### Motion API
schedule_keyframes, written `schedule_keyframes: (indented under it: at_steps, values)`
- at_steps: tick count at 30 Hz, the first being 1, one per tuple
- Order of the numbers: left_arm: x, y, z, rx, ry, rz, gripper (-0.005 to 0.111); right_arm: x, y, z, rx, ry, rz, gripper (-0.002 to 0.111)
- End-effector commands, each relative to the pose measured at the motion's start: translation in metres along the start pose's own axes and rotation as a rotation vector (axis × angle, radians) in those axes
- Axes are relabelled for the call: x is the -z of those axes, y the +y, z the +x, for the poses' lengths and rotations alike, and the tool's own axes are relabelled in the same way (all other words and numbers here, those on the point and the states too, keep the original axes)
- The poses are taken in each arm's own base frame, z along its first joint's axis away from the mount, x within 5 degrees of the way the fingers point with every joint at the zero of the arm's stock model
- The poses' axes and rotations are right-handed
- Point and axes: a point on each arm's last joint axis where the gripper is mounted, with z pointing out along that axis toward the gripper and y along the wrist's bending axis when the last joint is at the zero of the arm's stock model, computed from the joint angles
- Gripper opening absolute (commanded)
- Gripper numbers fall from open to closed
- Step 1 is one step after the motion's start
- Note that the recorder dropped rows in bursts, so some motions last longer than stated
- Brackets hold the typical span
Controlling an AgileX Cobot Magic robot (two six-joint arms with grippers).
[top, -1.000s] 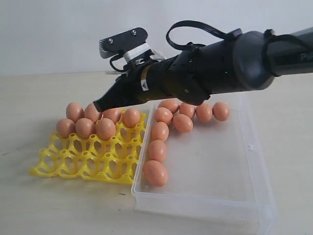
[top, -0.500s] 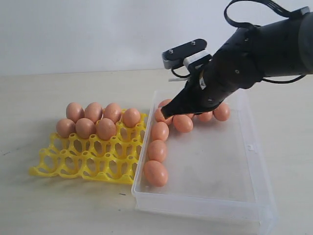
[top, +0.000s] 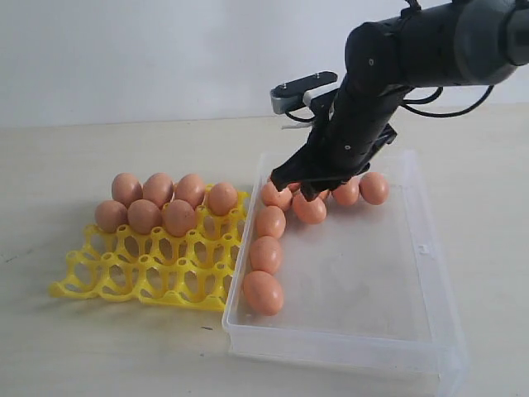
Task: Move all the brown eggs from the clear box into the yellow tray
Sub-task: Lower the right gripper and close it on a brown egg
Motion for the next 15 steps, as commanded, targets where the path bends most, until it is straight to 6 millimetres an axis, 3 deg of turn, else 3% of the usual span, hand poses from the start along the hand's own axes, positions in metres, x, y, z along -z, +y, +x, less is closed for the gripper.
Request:
schedule_keyframes:
  at_steps: [1,9,15]
  values:
    - [0.001,0.0,-0.002,0.004,-0.016,0.004,0.0,-0.014,-0.002,-0.012,0.016,0.077,-0.002,0.043]
    - [0.001,0.0,-0.002,0.004,-0.016,0.004,0.0,-0.04,-0.003,-0.023,0.031,0.109,0.011,0.044]
    - [0.001,0.0,-0.002,0.004,-0.016,0.004,0.0,-0.046,-0.004,-0.032,0.056,0.08,0.023,0.044]
